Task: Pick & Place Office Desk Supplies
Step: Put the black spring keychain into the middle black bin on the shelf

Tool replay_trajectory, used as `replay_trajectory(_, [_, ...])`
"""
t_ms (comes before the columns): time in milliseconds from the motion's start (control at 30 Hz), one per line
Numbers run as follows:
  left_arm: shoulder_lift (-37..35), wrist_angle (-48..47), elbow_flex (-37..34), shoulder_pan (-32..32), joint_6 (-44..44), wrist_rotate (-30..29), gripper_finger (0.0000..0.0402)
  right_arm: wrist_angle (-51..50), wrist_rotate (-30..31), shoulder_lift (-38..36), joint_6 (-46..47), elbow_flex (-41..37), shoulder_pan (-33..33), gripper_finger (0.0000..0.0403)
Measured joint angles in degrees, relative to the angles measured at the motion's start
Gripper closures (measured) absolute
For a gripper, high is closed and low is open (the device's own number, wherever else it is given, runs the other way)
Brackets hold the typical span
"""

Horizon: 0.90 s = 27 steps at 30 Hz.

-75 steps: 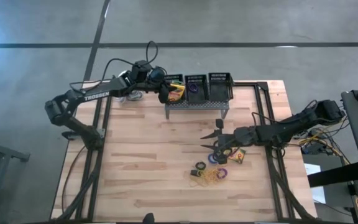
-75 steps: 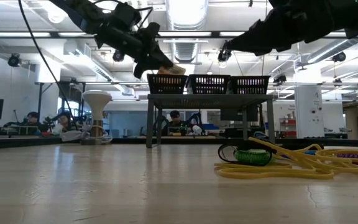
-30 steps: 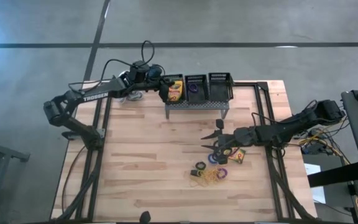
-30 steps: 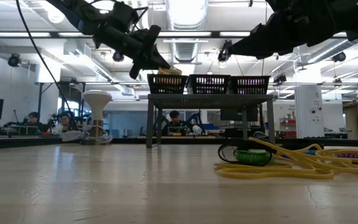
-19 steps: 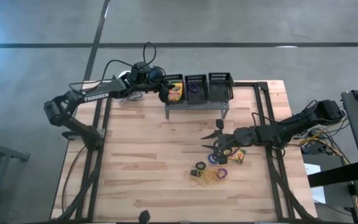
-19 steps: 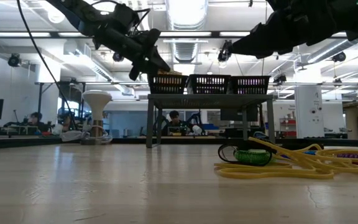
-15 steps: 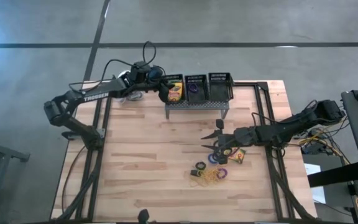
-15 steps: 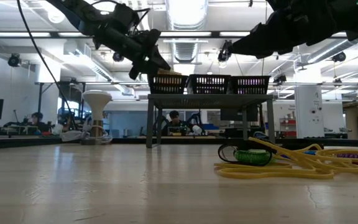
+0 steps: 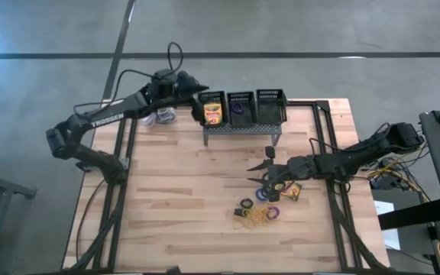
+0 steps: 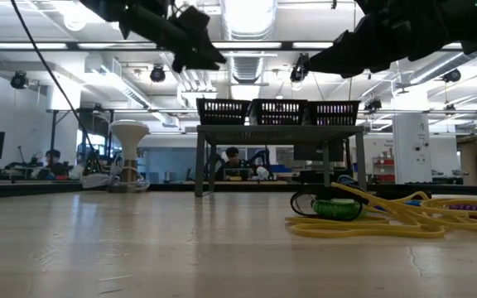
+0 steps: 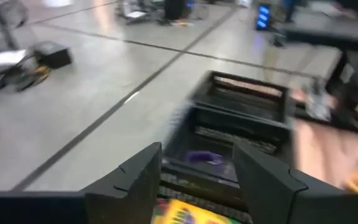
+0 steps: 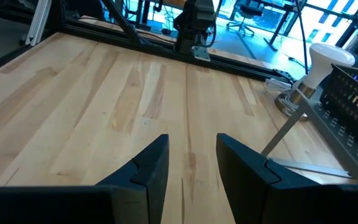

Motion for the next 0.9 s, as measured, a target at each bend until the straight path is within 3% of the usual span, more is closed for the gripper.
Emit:
replay_trajectory(100, [-0.9, -3.7, -0.2, -5.2, 3.9, -2.9, 0.0215, -0.2, 0.0, 0.0, 0.1, 0.0, 0.0, 0.0275])
replay_trajectory(200, [-1.1, -7.7, -1.0, -12.6, 8.4, -10.6, 0.0233, -2.1, 0.6, -0.2, 0.2, 0.0, 0.5, 0.0275])
replay_trajectory(367, [-1.1, -12.0, -4.5, -27.9, 10.5, -28.8, 0.0259, -15.5, 11.6, -3.9, 3.1, 3.2, 3.9, 0.0275])
replay_trajectory(467, [-1.1, -10.9, -8.6, -35.7, 5.8, -31.8, 0.0265, -24.0, 14.0, -6.1, 8.8, 4.7, 5.3, 0.0275])
replay_trajectory(600, [-1.1, 0.6, -17.5, -44.1, -1.2, -32.0, 0.0266, -27.1, 13.6, -6.2, 17.5, 3.3, 5.4, 0.0275])
replay_trajectory(700, [-1.1, 12.8, -26.0, -48.1, -4.1, -31.9, 0.0266, -29.4, 9.8, -4.5, 23.3, 2.6, 5.3, 0.0274])
replay_trajectory(900, [-0.6, 34.2, -41.0, -49.9, -15.6, -32.0, 0.0266, -34.7, 4.4, -0.7, 37.3, 2.6, 4.0, 0.025])
